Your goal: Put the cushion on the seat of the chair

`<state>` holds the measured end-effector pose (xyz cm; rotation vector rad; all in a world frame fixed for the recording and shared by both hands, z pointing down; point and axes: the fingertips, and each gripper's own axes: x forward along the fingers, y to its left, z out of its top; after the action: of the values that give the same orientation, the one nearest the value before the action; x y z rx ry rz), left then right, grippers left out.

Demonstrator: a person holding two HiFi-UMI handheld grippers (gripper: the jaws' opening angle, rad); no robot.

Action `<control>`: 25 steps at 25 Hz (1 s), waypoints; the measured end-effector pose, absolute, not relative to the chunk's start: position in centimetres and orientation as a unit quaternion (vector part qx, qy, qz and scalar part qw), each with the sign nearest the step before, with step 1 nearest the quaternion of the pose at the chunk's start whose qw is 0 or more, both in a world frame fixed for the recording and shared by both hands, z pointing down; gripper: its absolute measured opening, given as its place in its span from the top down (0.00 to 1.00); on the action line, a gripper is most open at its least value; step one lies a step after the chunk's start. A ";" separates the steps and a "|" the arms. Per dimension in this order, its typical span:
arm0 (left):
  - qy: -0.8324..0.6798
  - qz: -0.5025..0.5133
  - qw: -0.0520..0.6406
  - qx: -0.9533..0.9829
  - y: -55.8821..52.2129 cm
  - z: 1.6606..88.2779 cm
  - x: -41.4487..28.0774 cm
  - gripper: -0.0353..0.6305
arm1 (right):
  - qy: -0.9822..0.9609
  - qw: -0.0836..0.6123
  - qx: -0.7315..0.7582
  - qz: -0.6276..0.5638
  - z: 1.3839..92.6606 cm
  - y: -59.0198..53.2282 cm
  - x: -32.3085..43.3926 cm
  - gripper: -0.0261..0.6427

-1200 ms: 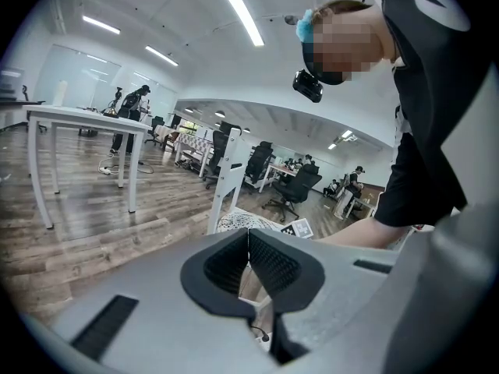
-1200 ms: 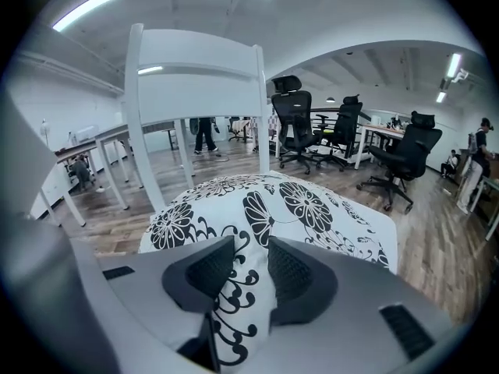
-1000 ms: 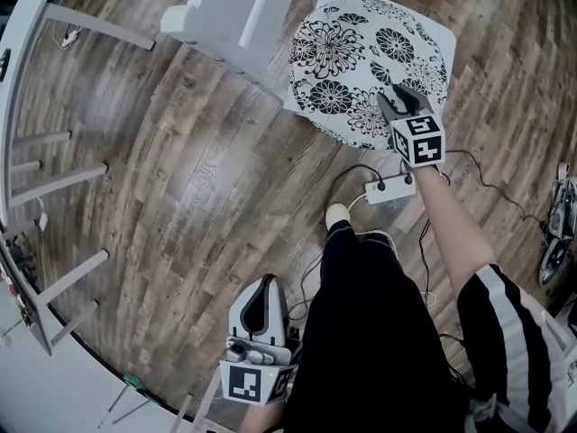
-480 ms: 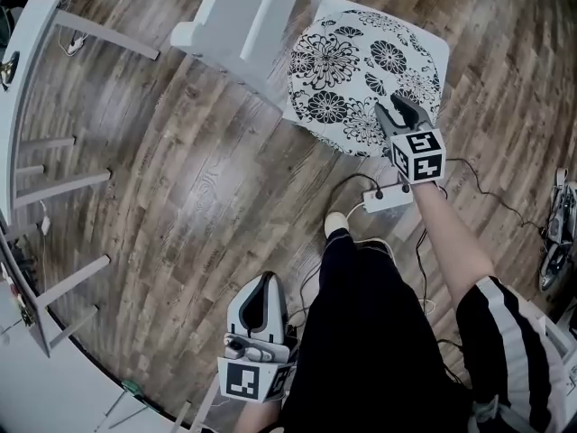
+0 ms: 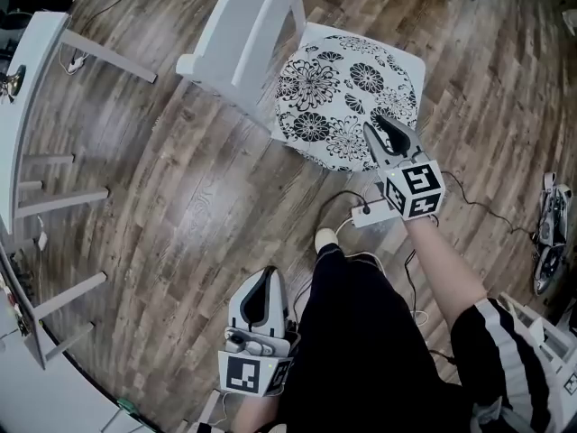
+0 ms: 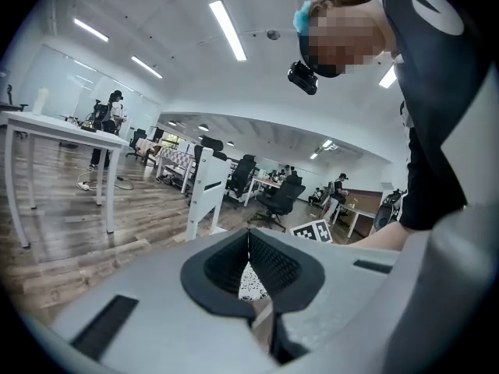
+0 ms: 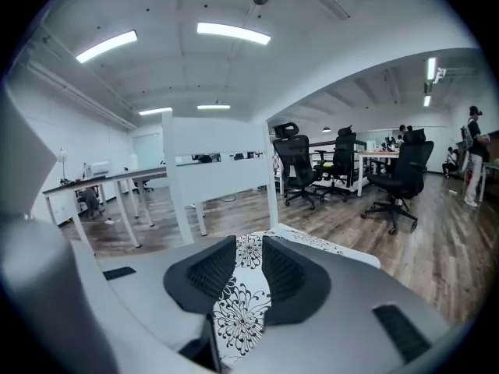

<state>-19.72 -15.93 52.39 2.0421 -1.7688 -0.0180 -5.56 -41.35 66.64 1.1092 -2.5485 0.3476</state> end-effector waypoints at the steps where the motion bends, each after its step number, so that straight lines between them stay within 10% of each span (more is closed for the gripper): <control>1: -0.638 -0.009 0.214 0.740 -16.2 52.0 -19.6 0.94 | -0.899 0.161 0.390 0.120 65.6 -41.0 -5.5 0.79; 25: -0.587 -0.036 0.118 0.800 -20.6 43.2 -14.8 0.94 | -0.930 0.049 0.363 0.037 45.2 -33.1 -3.3 0.85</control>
<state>-14.79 -20.63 43.19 2.3405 -1.7162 -0.1060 -3.33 -33.12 45.18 1.1074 -2.8323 0.1116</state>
